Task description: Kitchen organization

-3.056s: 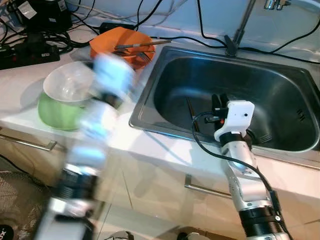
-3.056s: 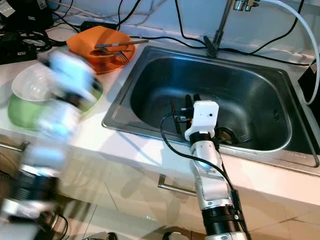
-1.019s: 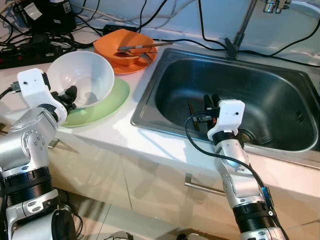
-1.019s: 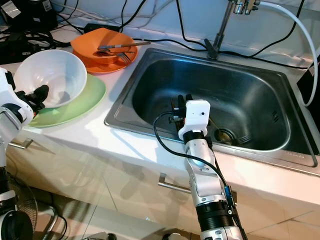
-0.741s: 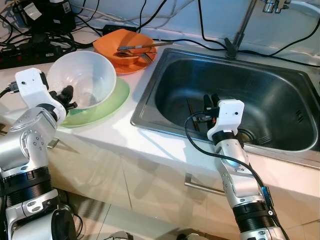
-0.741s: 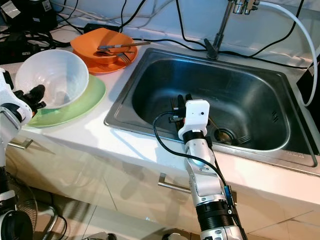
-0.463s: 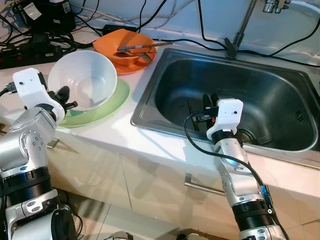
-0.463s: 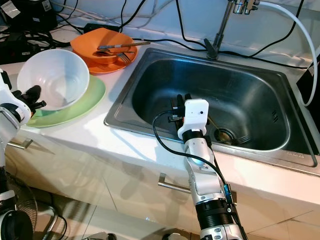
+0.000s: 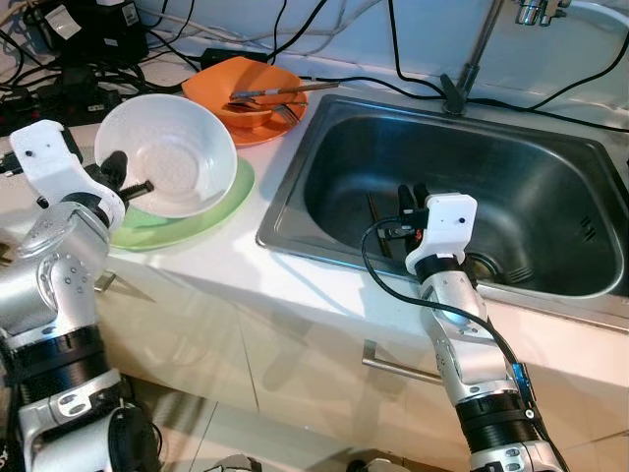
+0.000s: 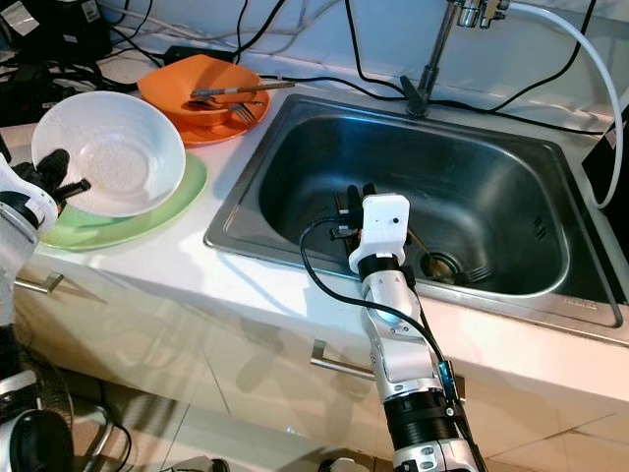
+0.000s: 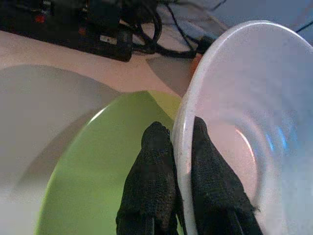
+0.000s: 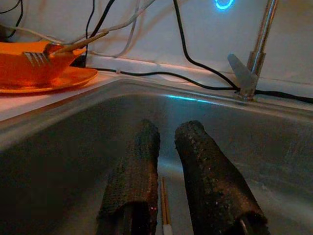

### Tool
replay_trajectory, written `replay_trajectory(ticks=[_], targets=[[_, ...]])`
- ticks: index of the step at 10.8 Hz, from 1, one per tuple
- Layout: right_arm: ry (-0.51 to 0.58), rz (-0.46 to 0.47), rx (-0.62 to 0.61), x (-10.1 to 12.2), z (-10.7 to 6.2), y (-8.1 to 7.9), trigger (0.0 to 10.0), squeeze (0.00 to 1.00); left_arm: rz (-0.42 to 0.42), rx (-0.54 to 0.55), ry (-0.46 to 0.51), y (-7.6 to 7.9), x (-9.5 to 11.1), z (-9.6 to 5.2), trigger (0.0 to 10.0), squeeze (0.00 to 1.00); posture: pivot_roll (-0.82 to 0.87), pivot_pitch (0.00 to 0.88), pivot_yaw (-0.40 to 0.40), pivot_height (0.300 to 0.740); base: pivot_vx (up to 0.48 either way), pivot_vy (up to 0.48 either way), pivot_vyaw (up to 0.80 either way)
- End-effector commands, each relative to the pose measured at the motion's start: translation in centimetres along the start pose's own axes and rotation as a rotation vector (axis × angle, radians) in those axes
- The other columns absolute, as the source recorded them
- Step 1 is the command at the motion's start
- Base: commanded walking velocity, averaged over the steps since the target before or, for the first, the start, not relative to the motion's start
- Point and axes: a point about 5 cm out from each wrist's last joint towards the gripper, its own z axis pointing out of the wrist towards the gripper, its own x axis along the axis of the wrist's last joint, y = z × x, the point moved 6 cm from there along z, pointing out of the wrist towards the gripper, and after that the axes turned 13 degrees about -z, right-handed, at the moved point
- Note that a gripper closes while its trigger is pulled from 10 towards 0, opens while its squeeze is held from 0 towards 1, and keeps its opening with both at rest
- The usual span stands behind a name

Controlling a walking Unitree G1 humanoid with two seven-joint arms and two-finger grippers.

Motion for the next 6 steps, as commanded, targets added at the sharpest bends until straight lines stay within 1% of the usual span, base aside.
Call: replay_trajectory(ticks=[1,2,3,4,5,6], targets=[[-0.030,-0.009,0.008,-0.8,-0.1,-0.1,10.0,0.00,-0.034,-0.065,0.075,1.5,1.7,0.0,0.0,0.00,0.07,0.056,-0.032,0.740,0.000,0.000,0.00],[-0.026,-0.010,0.007,-0.7,0.0,-0.1,10.0,0.00,-0.051,-0.102,0.117,2.3,2.4,-0.2,0.0,0.00,0.07,0.050,-0.034,0.740,0.000,0.000,0.00],[-0.018,-0.010,0.002,-0.4,0.2,0.1,10.0,0.00,-0.094,-0.176,0.204,3.7,3.8,-0.6,0.0,0.00,0.07,0.050,-0.034,0.740,0.000,0.000,0.00],[-0.007,-0.010,-0.001,0.0,0.5,0.3,10.0,0.00,-0.122,-0.262,0.258,5.6,4.7,-1.1,0.0,0.00,0.07,0.045,-0.035,0.740,0.000,0.000,0.00],[0.010,0.008,-0.006,0.6,0.9,0.5,10.0,0.00,-0.112,-0.329,0.269,7.4,4.2,-1.4,10.0,0.00,0.07,0.034,-0.035,0.740,0.000,0.000,0.00],[0.024,0.029,-0.011,1.2,1.2,0.6,10.0,0.08,-0.107,-0.351,0.263,8.3,3.4,-1.4,10.0,0.00,0.07,0.029,-0.035,0.740,0.000,0.000,0.00]])
